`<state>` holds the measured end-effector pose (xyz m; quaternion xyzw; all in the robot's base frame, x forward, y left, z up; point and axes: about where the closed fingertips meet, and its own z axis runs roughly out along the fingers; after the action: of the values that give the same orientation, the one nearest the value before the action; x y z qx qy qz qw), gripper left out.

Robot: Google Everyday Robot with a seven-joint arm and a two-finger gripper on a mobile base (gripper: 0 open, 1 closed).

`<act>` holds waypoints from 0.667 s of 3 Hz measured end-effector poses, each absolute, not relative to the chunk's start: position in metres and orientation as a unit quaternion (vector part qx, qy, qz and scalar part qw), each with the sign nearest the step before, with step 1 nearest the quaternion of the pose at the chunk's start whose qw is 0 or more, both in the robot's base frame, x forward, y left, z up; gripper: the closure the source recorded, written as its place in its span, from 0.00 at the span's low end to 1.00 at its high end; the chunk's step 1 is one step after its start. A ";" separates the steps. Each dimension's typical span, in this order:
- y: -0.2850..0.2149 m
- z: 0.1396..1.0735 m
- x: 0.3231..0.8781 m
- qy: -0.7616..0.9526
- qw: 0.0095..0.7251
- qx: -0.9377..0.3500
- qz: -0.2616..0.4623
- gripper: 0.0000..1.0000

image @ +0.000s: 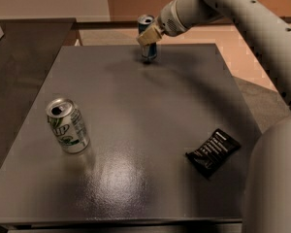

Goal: Pick redbull can

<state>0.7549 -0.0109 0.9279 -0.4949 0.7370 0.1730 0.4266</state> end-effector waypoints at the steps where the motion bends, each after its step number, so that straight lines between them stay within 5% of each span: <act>1: -0.018 0.958 0.730 0.717 0.438 -0.513 0.176 1.00; 2: -0.022 0.993 0.698 0.690 0.443 -0.545 0.177 1.00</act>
Offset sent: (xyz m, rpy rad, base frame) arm -0.0979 -0.0218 0.1105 -0.0251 -0.1335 0.2056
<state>0.6983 -0.0217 0.9925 -0.5449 0.6896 0.1766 0.4430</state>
